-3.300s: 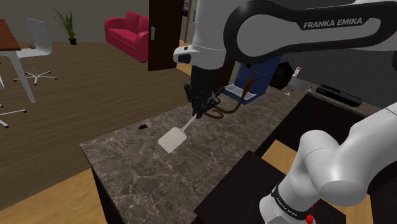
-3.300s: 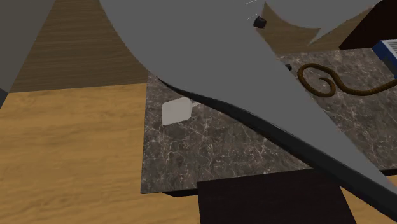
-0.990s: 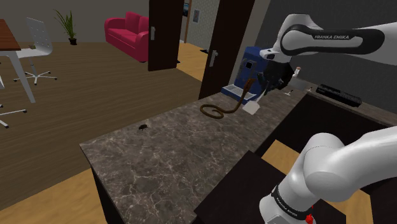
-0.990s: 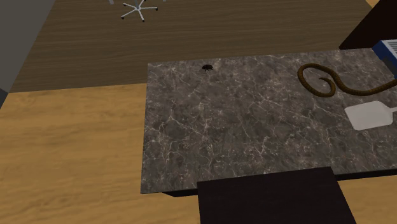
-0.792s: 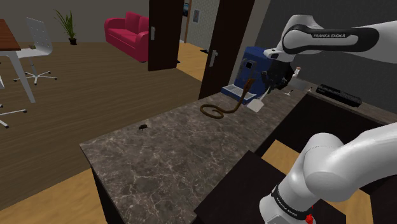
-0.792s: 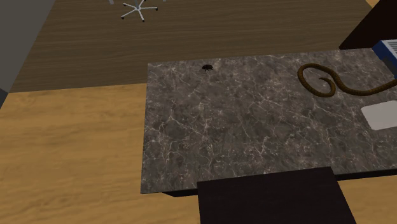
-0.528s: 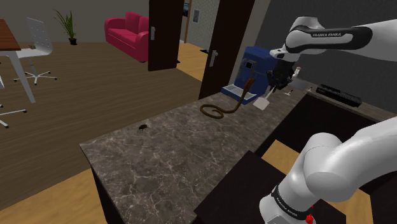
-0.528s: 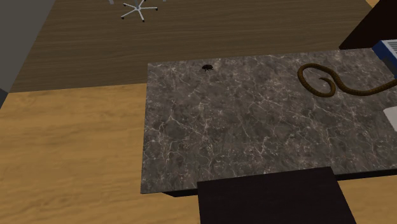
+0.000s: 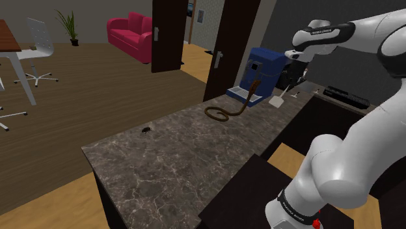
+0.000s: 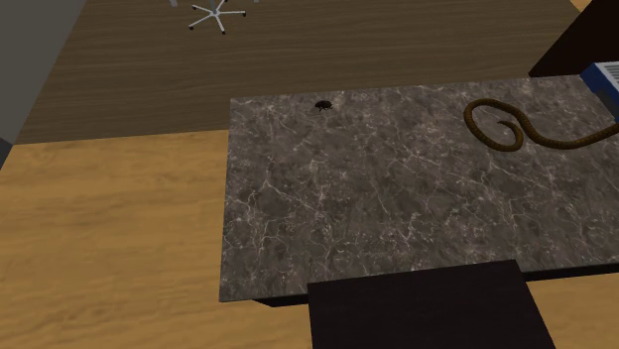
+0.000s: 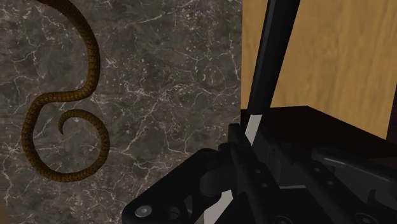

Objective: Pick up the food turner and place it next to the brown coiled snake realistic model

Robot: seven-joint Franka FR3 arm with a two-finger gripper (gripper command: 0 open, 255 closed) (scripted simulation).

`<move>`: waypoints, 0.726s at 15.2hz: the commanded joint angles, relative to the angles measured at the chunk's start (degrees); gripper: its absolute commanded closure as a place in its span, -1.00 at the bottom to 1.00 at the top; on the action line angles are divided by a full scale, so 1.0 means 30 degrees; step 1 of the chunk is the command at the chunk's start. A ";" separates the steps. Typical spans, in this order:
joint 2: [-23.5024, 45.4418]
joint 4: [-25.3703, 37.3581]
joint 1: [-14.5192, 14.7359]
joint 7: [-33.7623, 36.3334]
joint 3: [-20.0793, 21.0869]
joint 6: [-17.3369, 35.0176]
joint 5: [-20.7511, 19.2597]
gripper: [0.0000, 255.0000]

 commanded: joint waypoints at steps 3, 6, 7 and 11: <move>0.7658 0.2620 -0.0107 -0.6739 -0.4372 0.0053 0.7887 1.00; 1.0817 0.5266 -0.5482 -0.9241 -0.1360 -0.1013 1.0887 1.00; 1.1683 0.6228 -0.6861 -0.9818 -0.0692 -0.1410 1.1626 1.00; 1.4300 0.9485 -1.0875 -1.1184 0.1139 -0.2589 1.3633 1.00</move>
